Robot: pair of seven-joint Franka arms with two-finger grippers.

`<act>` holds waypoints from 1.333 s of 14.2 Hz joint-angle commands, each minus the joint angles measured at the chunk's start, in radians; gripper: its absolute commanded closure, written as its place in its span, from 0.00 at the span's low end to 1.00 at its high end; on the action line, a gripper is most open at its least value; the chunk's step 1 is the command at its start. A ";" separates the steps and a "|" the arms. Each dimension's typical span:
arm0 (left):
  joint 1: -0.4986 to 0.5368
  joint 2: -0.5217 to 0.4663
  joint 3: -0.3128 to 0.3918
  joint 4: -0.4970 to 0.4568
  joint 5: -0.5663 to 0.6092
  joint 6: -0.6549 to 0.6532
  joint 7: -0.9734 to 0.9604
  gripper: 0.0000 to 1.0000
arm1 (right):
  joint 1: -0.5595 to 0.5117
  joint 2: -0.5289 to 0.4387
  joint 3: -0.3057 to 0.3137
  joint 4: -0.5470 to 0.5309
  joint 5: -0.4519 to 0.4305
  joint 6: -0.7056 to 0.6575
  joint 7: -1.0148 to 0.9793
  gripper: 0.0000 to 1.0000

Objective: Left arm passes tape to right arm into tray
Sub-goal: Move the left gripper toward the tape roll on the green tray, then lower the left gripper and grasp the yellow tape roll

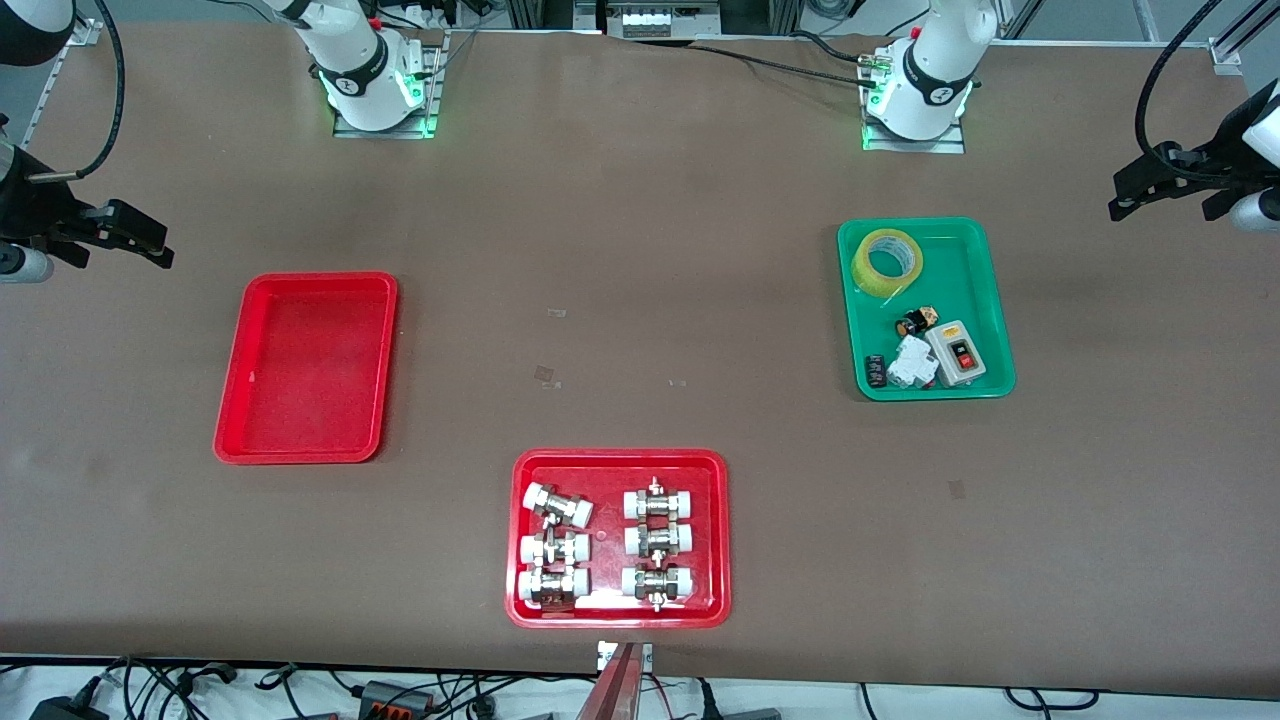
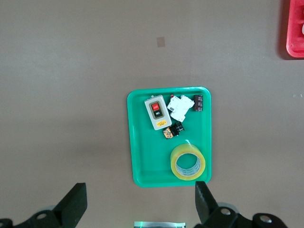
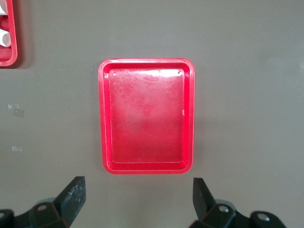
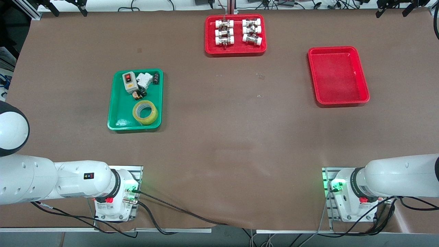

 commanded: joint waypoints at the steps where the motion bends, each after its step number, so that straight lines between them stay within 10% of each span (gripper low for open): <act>1: 0.002 0.010 -0.004 0.030 0.005 -0.026 0.019 0.00 | -0.004 -0.023 0.000 -0.008 0.009 -0.007 -0.013 0.00; 11: -0.024 0.186 -0.019 -0.059 -0.060 -0.195 -0.018 0.00 | -0.004 -0.021 0.001 -0.007 0.009 -0.004 -0.013 0.00; 19: -0.022 0.162 -0.072 -0.731 -0.075 0.496 -0.155 0.00 | -0.004 -0.006 0.001 0.007 0.009 -0.015 -0.015 0.00</act>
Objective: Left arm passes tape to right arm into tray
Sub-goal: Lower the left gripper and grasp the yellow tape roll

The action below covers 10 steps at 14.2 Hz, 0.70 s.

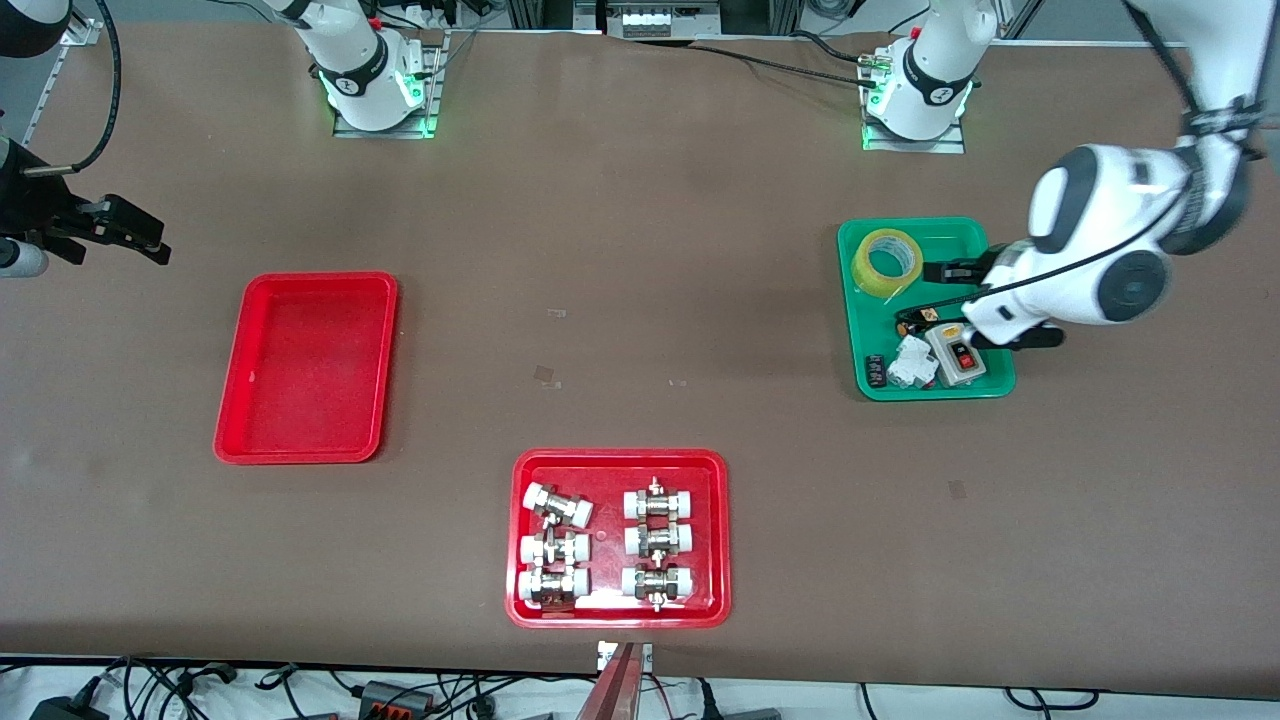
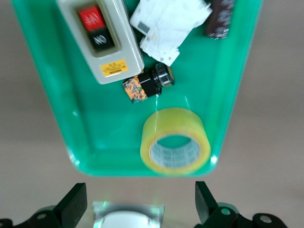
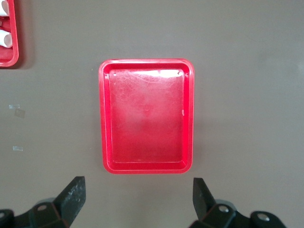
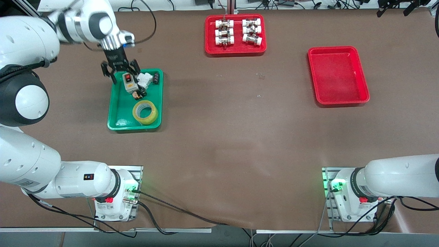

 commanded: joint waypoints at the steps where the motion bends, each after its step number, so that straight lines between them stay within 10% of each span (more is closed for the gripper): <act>1: 0.011 -0.073 -0.002 -0.194 -0.022 0.157 -0.006 0.00 | -0.005 -0.001 0.000 0.007 0.009 -0.012 -0.015 0.00; 8: 0.015 -0.050 -0.003 -0.341 -0.061 0.329 -0.007 0.00 | -0.005 -0.001 0.000 0.007 0.009 -0.011 -0.013 0.00; 10: 0.015 -0.038 -0.005 -0.346 -0.074 0.328 -0.004 0.15 | -0.007 0.001 0.000 0.007 0.009 -0.009 -0.013 0.00</act>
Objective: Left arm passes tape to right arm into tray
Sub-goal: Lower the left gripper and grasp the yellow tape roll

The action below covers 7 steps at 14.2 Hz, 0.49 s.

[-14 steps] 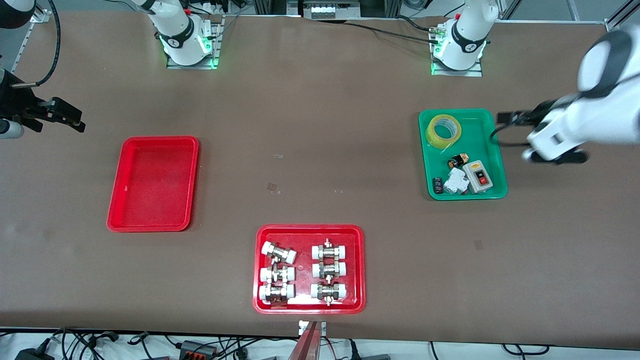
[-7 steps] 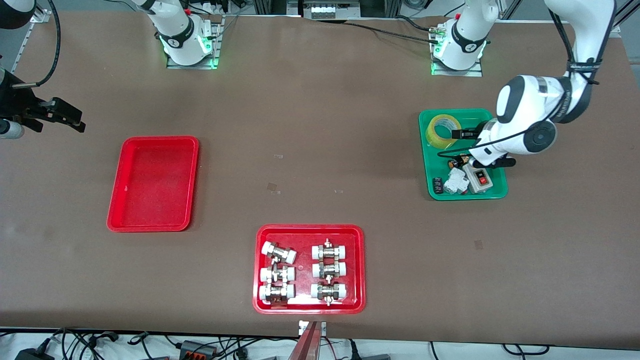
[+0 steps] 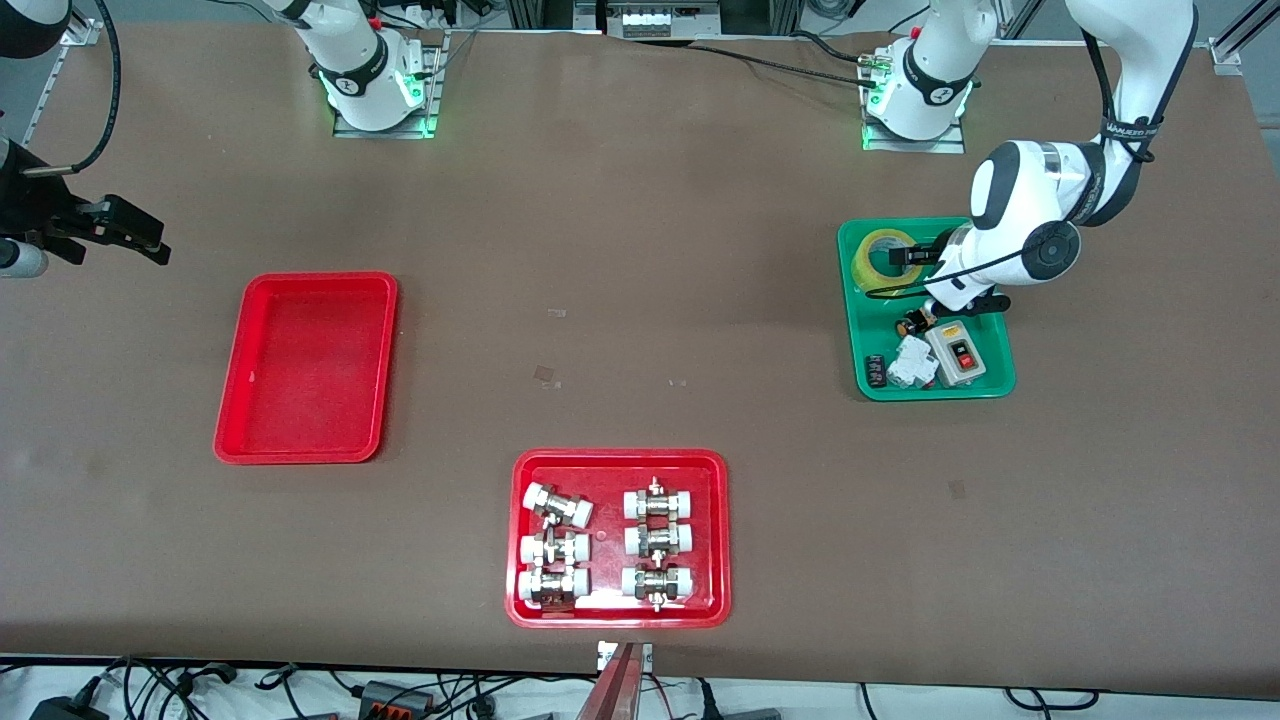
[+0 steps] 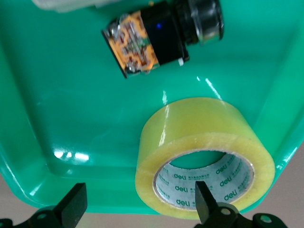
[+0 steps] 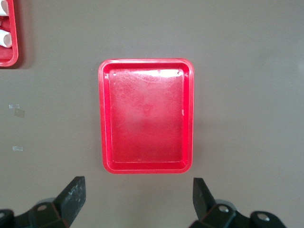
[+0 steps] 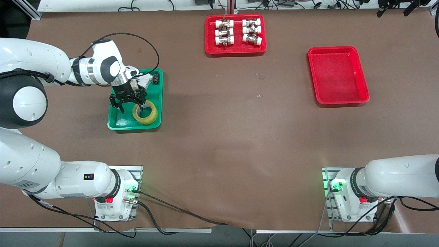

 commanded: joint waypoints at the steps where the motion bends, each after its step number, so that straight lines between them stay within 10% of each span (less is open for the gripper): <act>1: 0.009 -0.026 -0.009 -0.039 -0.027 0.015 0.005 0.32 | -0.006 0.001 0.001 0.007 0.009 -0.010 -0.012 0.00; 4: 0.009 -0.025 -0.010 -0.039 -0.044 0.015 0.005 0.71 | -0.006 0.002 0.001 0.007 0.009 -0.010 -0.011 0.00; 7: 0.009 -0.022 -0.012 -0.037 -0.048 0.014 0.005 0.89 | -0.006 0.004 0.001 0.007 0.009 -0.007 -0.011 0.00</act>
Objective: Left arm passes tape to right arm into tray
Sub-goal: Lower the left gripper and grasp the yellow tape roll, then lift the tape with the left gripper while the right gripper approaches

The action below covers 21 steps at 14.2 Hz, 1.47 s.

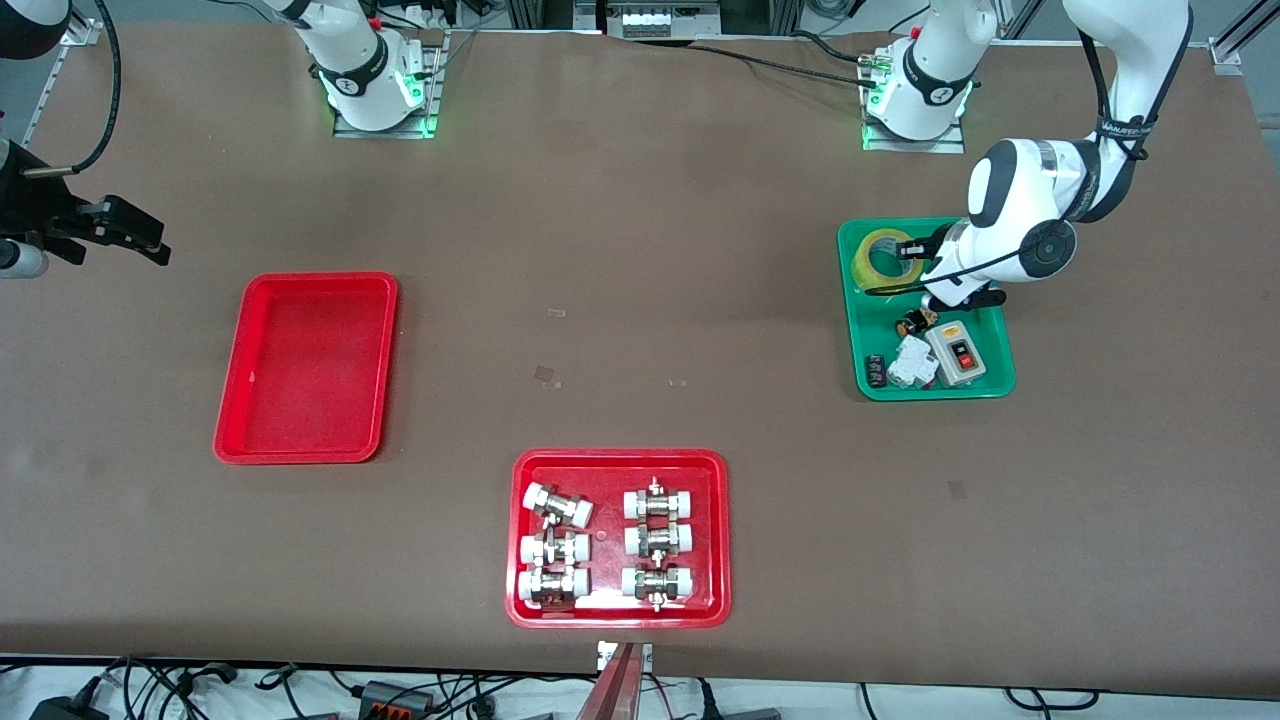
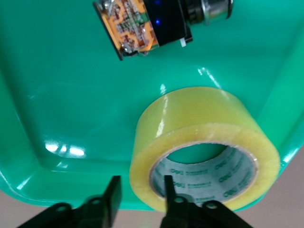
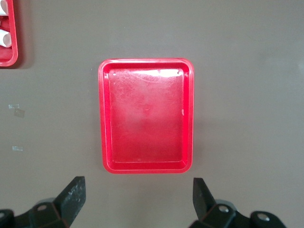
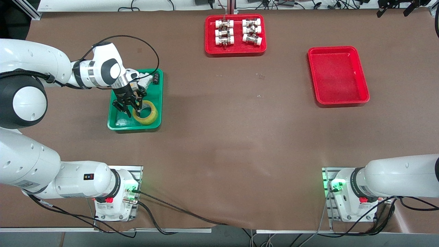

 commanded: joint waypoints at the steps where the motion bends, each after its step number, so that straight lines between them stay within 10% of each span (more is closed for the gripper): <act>1: 0.009 -0.021 -0.010 -0.022 -0.020 0.013 0.005 0.94 | -0.006 0.004 0.001 0.009 0.009 -0.007 -0.011 0.00; 10: -0.005 -0.067 -0.025 0.135 -0.019 -0.113 0.002 0.99 | -0.003 0.005 0.002 0.029 0.011 -0.010 -0.018 0.00; 16: -0.014 -0.032 -0.265 0.512 -0.146 -0.444 -0.275 1.00 | 0.000 0.047 0.002 0.030 0.080 0.001 -0.024 0.00; 21: -0.077 0.147 -0.480 0.868 -0.385 -0.454 -0.403 1.00 | 0.067 0.125 0.004 0.050 0.103 -0.074 -0.022 0.00</act>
